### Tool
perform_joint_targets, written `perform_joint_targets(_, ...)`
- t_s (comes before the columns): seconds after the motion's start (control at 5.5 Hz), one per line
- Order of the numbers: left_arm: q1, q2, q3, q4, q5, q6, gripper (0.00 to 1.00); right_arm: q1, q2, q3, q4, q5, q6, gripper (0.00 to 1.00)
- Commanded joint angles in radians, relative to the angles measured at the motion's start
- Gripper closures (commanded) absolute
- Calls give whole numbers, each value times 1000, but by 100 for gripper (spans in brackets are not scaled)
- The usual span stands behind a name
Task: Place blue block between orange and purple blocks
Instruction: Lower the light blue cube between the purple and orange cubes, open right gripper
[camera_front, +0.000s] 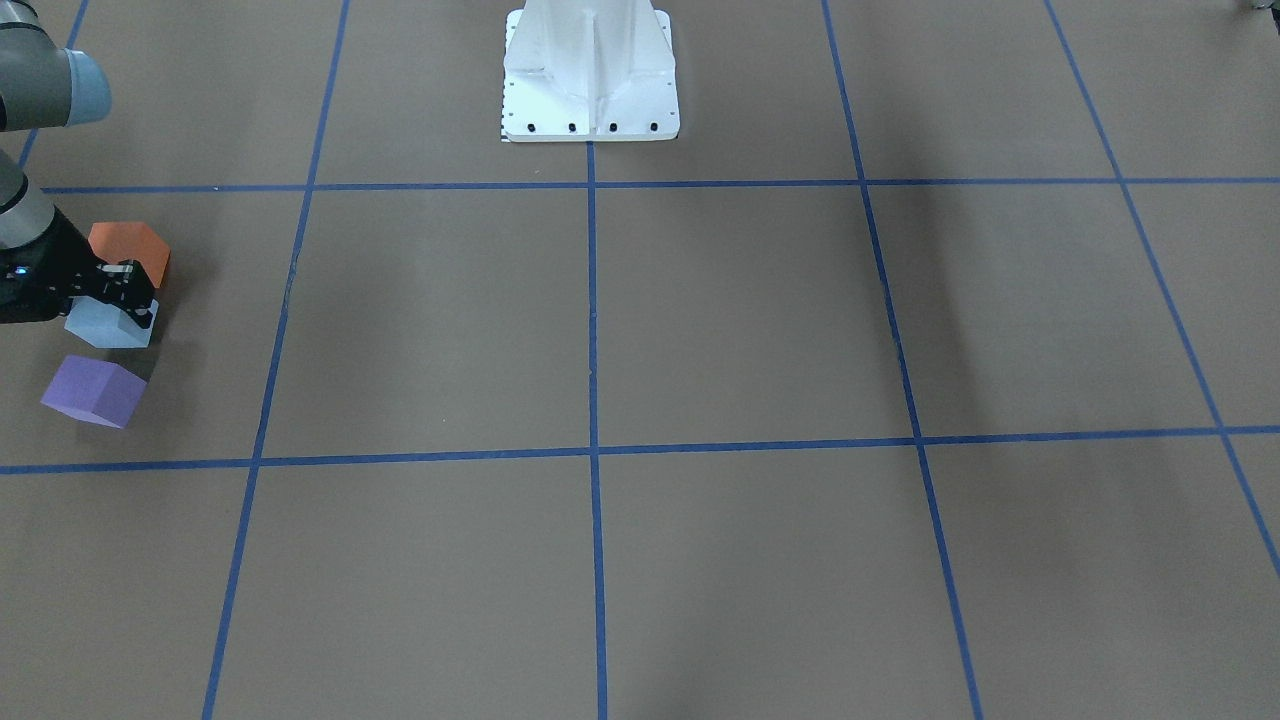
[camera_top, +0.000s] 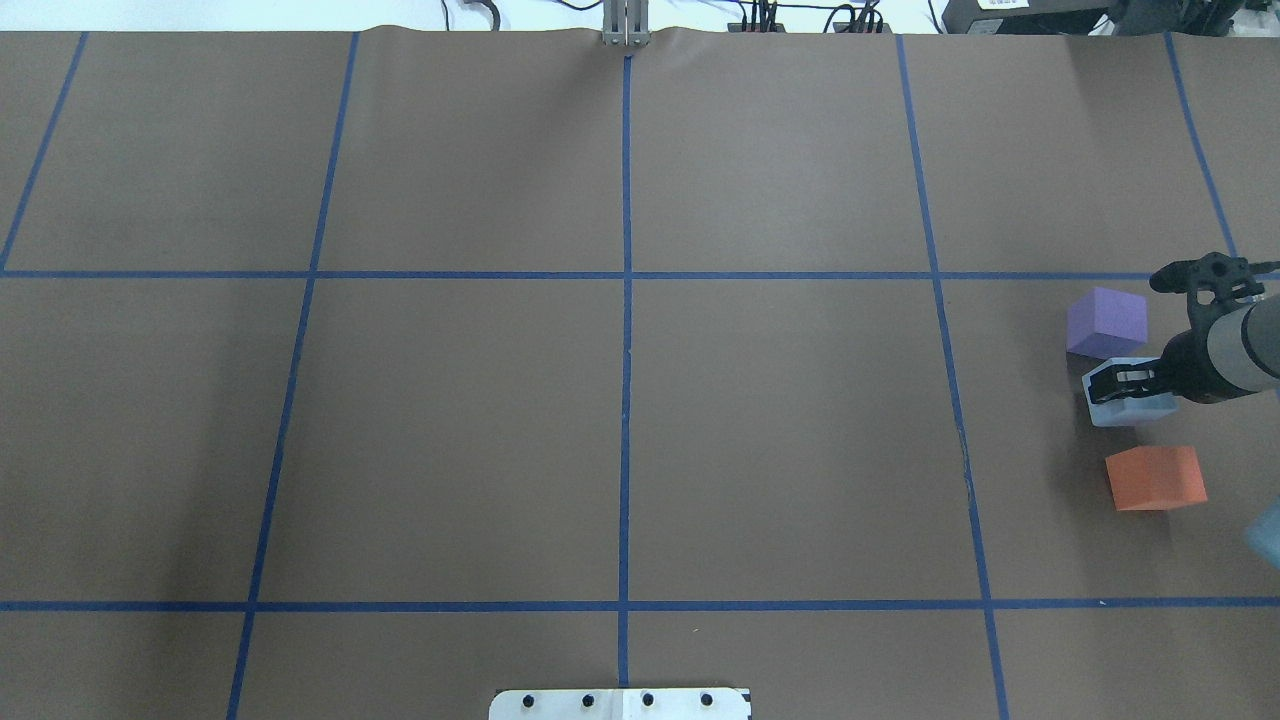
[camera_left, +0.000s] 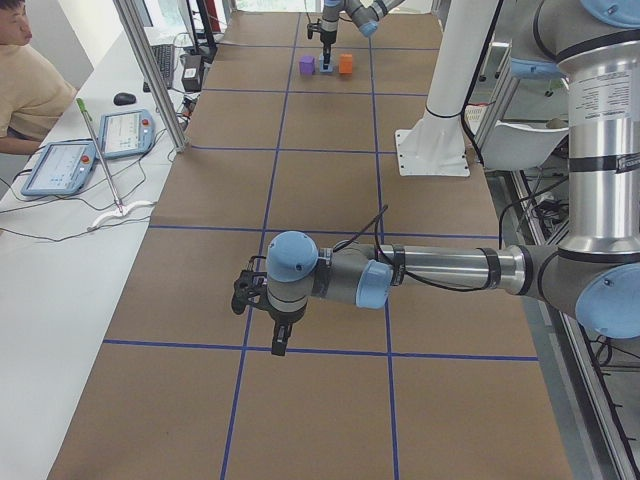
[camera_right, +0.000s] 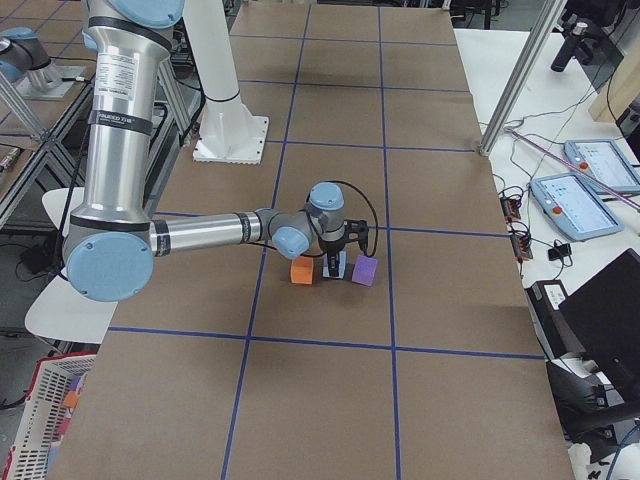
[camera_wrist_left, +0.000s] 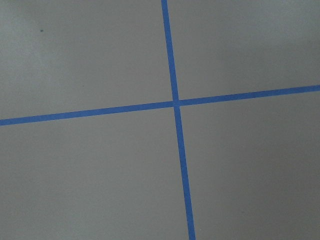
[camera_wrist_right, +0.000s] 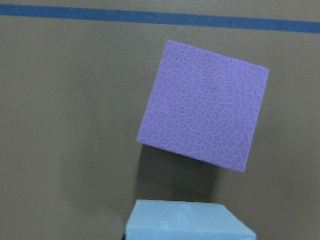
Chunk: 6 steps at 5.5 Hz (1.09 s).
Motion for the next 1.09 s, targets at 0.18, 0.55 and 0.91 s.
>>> perform_joint_targets(0.18, 2, 0, 1, 1, 0, 1, 0, 119, 6, 14, -29, 97, -140, 0)
perform_joint_targets(0.55, 2, 2, 1, 1, 0, 1, 0, 380, 18, 42, -258, 226, -510, 0)
perform_joint_targets(0.91, 2, 3, 2, 3, 0, 1, 0, 597, 4, 62, -500, 245, -848, 0)
